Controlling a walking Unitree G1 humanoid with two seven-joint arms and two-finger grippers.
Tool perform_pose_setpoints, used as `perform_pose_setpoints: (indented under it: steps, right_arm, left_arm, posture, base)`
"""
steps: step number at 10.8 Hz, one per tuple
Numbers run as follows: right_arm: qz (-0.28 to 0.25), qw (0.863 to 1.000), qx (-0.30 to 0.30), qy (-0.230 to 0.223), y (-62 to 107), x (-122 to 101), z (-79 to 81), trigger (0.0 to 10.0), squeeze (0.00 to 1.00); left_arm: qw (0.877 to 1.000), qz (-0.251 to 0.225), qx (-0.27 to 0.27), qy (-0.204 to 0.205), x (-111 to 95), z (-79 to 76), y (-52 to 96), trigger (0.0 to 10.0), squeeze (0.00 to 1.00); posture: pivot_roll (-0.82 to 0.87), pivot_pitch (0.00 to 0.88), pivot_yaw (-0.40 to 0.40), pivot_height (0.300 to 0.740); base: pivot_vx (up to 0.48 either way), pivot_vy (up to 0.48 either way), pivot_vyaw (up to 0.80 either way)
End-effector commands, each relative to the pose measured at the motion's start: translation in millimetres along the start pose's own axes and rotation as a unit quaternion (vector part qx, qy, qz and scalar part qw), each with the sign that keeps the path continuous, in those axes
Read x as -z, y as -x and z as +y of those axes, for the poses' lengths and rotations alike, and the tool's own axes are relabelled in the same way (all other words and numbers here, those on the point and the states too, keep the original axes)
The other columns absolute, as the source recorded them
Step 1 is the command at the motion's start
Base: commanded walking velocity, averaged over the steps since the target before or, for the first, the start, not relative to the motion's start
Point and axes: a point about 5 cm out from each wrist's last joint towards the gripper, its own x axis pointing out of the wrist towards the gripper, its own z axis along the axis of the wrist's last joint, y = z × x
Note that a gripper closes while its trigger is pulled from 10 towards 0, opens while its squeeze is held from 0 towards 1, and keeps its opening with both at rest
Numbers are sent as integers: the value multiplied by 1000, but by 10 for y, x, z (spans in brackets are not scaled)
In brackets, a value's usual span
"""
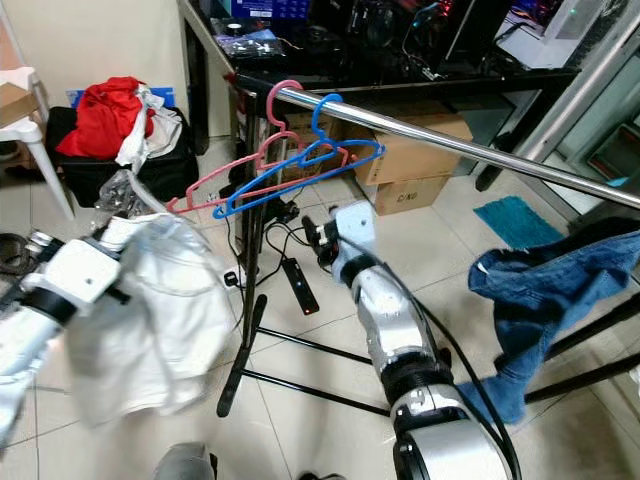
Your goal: Hang hanger
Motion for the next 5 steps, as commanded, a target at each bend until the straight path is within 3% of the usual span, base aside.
perform_pose_setpoints:
  steps: [1,2,3,5]
  right_arm:
    - [-3,1000,6,4,22,1,-49,10000,0]
    - [-3,1000,3,4,12,-3,-34,10000,0]
    - [-5,1000,-4,6,-15,-24,4,10000,0]
    - [-7,1000,-5,7,-26,-34,14,10000,0]
  left_arm:
    - [1000,-22,-21,-3,-82,151,-68,10000,0]
    - [999,-21,-27,-5,-70,241,-123,10000,0]
    - [999,-19,-38,-9,-51,382,-267,10000,0]
    - [998,-14,-54,7,-17,473,-414,10000,0]
  posture:
    - [383,57,-164,740]
    - [389,57,-166,740]
    - [389,57,-166,740]
    - [386,57,-168,740]
  base:
    - [0,0,0]
    - [0,0,0]
    - [0,0,0]
    - [0,0,0]
